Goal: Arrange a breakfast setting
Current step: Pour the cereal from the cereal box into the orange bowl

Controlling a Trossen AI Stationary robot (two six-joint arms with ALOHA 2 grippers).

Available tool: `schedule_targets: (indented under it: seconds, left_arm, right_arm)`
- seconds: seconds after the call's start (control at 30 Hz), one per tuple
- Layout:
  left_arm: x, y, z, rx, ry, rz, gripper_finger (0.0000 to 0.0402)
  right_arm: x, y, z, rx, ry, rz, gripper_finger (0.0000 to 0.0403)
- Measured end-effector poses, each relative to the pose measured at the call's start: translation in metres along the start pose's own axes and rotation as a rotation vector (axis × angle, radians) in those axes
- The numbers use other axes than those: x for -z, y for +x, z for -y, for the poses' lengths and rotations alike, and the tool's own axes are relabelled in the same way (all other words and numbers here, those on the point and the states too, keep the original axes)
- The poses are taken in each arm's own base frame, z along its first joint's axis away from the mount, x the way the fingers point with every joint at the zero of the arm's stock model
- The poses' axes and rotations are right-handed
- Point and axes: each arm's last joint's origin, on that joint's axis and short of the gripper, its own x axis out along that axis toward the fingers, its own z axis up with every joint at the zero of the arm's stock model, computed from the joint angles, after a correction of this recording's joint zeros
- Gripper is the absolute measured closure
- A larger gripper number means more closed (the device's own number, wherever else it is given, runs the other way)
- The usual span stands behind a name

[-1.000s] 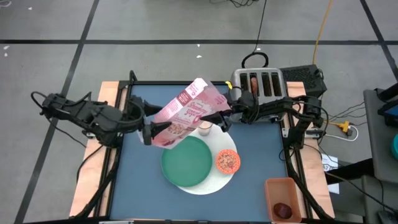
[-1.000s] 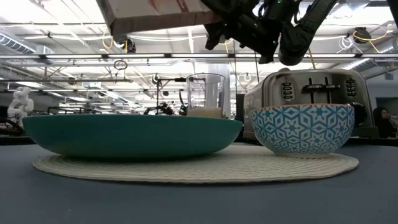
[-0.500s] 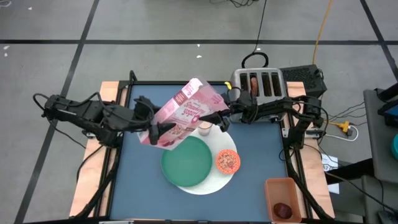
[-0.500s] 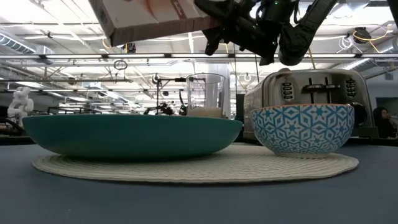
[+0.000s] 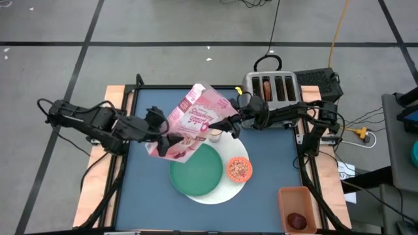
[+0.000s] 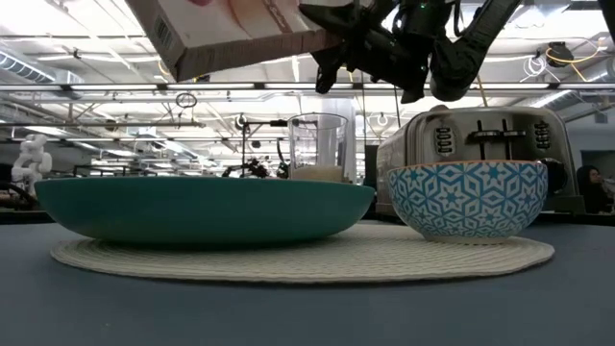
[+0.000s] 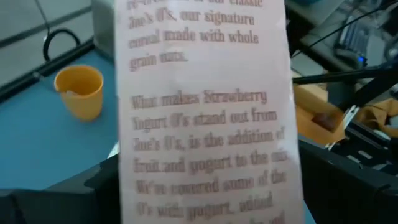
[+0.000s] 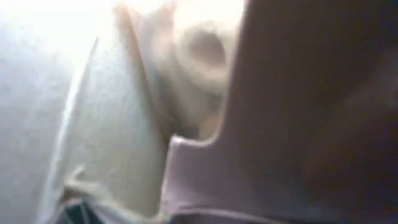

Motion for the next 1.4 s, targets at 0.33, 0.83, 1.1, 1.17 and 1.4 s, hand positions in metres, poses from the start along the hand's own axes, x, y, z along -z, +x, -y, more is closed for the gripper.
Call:
schedule_targets:
  seconds: [0.33, 0.83, 1.1, 1.17, 1.4]
  left_arm:
    - [0.0055, 0.0015, -0.0036, -0.040, -0.082, -0.055, 0.0044]
    - [0.0094, 0.0031, -0.0046, -0.048, -0.098, -0.104, 0.0174]
    - [0.0093, 0.0031, -0.0046, -0.047, -0.094, -0.103, 0.0218]
    - [0.0092, 0.0031, -0.0045, -0.046, -0.086, -0.103, 0.0221]
    - [0.0086, 0.0031, -0.0049, -0.064, -0.055, -0.081, 0.0222]
  right_arm:
    - [0.0055, 0.0001, 0.0028, 0.018, 0.108, -0.055, 0.0268]
    - [0.0058, 0.0002, 0.0022, 0.006, 0.108, -0.062, 0.0268]
    - [0.0058, 0.0002, 0.0023, 0.010, 0.111, -0.060, 0.0247]
    - [0.0057, 0.0002, 0.0023, 0.011, 0.118, -0.058, 0.0241]
    - [0.0055, 0.0002, 0.0024, 0.013, 0.105, -0.055, 0.0226]
